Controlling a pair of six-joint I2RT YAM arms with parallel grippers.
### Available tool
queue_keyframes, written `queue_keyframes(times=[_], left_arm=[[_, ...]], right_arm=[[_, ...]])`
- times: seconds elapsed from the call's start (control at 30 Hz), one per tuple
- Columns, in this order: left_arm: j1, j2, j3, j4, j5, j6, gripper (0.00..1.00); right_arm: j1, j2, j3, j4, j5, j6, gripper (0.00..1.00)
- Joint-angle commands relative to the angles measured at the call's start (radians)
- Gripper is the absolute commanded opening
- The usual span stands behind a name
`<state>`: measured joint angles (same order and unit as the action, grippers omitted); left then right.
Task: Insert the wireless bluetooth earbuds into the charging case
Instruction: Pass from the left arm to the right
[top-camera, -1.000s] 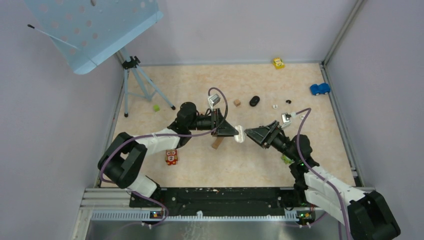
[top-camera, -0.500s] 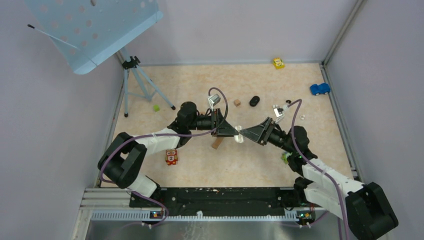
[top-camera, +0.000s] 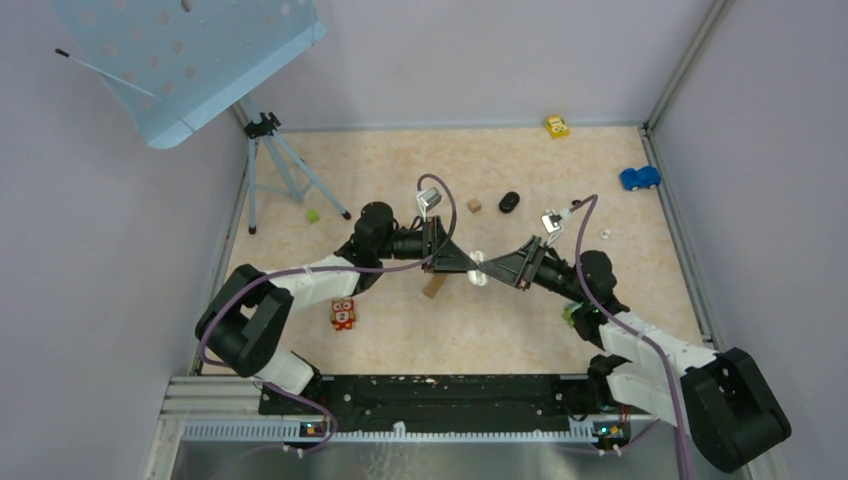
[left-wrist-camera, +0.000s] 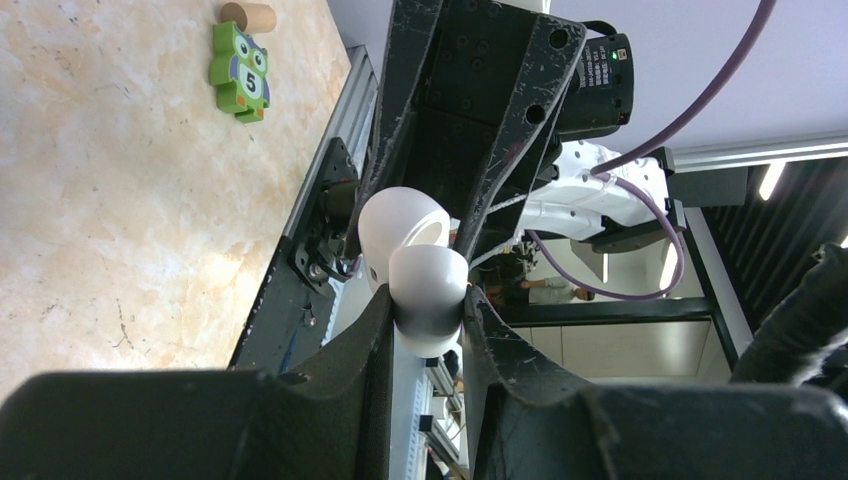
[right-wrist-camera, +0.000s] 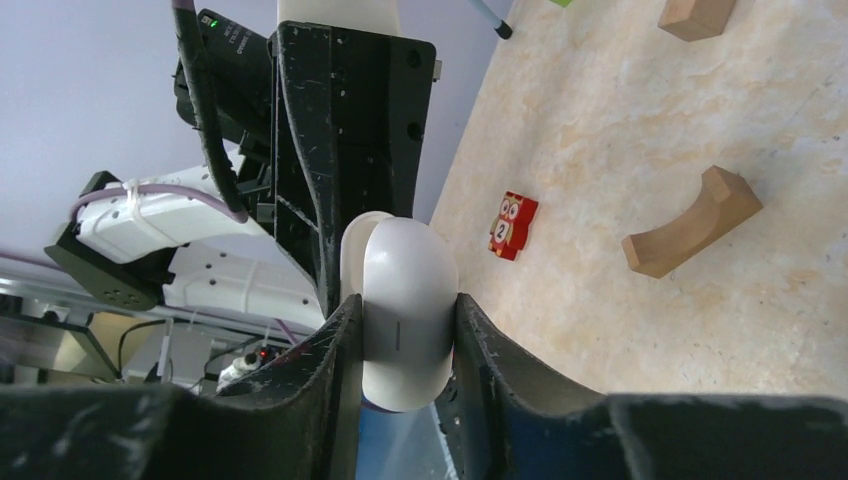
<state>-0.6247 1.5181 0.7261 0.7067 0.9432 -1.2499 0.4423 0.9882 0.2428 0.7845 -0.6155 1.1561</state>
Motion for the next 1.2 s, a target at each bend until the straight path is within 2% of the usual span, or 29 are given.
queue_keyframes(times=[0.0, 0.1, 0.17, 0.27, 0.33, 0.5, 0.7, 0.77, 0.83, 0.93, 1.17], left_arm=[[-0.005, -0.030, 0.039, 0.042, 0.015, 0.020, 0.00], [-0.004, -0.033, 0.038, 0.042, 0.015, 0.020, 0.01], [-0.005, -0.035, 0.034, 0.043, 0.015, 0.019, 0.08], [-0.003, -0.042, 0.025, 0.060, 0.016, 0.012, 0.32], [-0.003, -0.047, 0.018, 0.069, 0.011, 0.008, 0.43], [-0.004, -0.052, 0.004, 0.093, 0.005, -0.003, 0.48], [-0.003, -0.055, -0.009, 0.127, 0.000, -0.020, 0.49], [-0.003, -0.052, -0.008, 0.143, 0.010, -0.019, 0.61], [-0.003, -0.048, -0.008, 0.148, 0.022, -0.024, 0.77], [-0.003, -0.051, -0.020, 0.145, 0.024, -0.023, 0.93], [-0.003, -0.110, -0.080, 0.136, -0.046, 0.019, 0.94]], right_arm=[[-0.007, 0.051, -0.003, 0.204, -0.044, 0.062, 0.27], [-0.007, 0.068, -0.015, 0.243, -0.039, 0.080, 0.14], [-0.006, 0.065, -0.017, 0.242, -0.030, 0.079, 0.06], [-0.007, 0.045, -0.020, 0.211, 0.001, 0.071, 0.00], [-0.007, 0.031, -0.019, 0.185, 0.010, 0.062, 0.00], [-0.006, 0.018, -0.023, 0.169, 0.021, 0.060, 0.00], [-0.006, 0.022, -0.036, 0.187, 0.028, 0.075, 0.00], [-0.007, 0.031, -0.047, 0.208, 0.031, 0.096, 0.00], [-0.009, 0.058, -0.059, 0.255, 0.023, 0.126, 0.00], [-0.011, 0.114, -0.089, 0.400, 0.018, 0.192, 0.00], [-0.012, 0.234, -0.133, 0.681, 0.035, 0.312, 0.00]])
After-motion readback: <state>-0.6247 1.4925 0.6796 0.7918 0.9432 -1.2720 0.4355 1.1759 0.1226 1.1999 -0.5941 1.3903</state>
